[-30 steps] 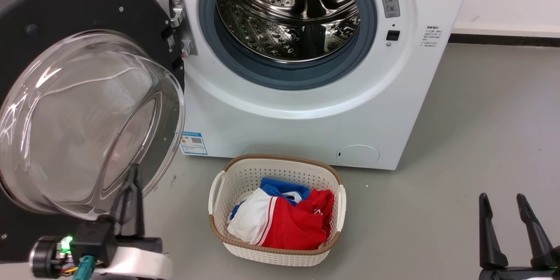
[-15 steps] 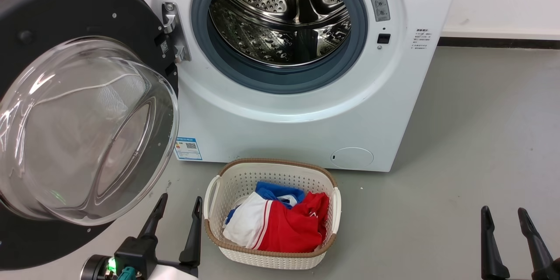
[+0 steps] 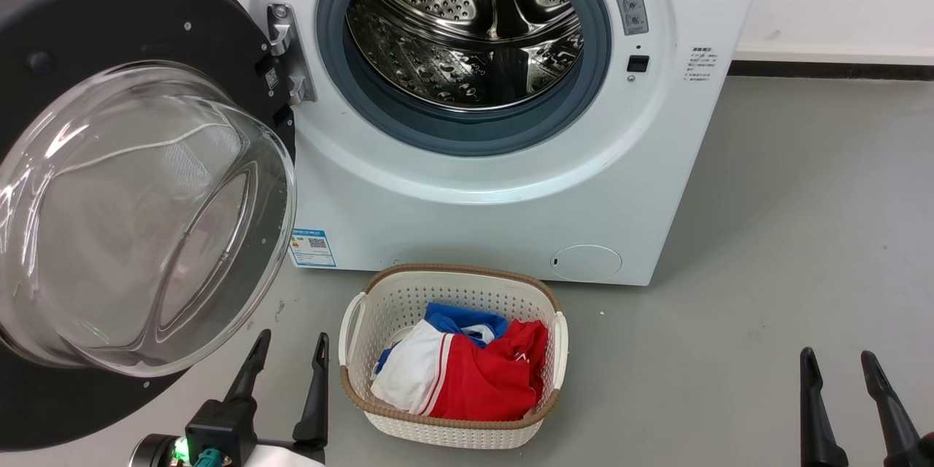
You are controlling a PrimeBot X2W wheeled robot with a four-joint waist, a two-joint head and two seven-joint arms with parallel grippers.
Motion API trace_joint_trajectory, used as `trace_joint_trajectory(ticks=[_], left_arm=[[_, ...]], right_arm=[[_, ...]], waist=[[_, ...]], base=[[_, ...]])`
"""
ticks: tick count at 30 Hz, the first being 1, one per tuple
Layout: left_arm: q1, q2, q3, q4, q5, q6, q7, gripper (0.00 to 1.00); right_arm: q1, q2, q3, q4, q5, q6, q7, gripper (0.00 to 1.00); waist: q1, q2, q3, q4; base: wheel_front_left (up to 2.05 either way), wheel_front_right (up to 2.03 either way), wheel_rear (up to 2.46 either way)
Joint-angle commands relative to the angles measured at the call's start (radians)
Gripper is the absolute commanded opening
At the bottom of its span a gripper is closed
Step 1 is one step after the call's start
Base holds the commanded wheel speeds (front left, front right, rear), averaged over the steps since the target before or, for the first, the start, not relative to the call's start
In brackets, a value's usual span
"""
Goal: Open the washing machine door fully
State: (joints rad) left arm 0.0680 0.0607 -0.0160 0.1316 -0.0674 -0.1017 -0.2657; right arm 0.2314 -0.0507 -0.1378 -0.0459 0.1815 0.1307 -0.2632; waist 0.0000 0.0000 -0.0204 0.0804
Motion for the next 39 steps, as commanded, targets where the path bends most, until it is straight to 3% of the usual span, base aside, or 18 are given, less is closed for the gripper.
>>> trace_joint_trajectory(ticks=[1, 7, 8, 13, 39], left_arm=[[0.007, -0.002, 0.006, -0.005, 0.005, 0.007, 0.002, 1.0], [0.011, -0.004, 0.012, -0.009, 0.015, 0.016, 0.002, 1.0], [0.001, -0.003, 0.011, -0.001, 0.012, 0.014, 0.0, 0.0], [0.019, -0.008, 0.013, 0.046, -0.002, 0.014, 0.005, 0.0], [-0.047, -0.009, 0.051, 0.066, -0.502, -0.001, 0.126, 0.0]], right_arm=[[0.004, 0.001, 0.001, -0.001, 0.002, 0.0, -0.002, 1.0], [0.001, 0.001, 0.002, 0.0, 0.002, 0.0, -0.002, 1.0], [-0.001, 0.0, 0.002, 0.004, 0.003, 0.0, 0.0, 0.0], [-0.001, 0.003, 0.005, 0.05, 0.018, 0.0, 0.004, 0.0], [-0.113, -0.012, 0.028, 0.125, 0.49, 0.0, 0.111, 0.0]], waist=[[0.0, 0.0, 0.0, 0.0], [0.0, 0.0, 0.001, 0.0], [0.0, 0.0, 0.001, 0.0], [0.0, 0.0, 0.001, 0.0], [0.0, 0.0, 0.006, -0.017]], base=[[0.0, 0.0, 0.0], [0.0, 0.0, 0.0], [0.0, 0.0, 0.0], [0.0, 0.0, 0.0], [0.0, 0.0, 0.0]])
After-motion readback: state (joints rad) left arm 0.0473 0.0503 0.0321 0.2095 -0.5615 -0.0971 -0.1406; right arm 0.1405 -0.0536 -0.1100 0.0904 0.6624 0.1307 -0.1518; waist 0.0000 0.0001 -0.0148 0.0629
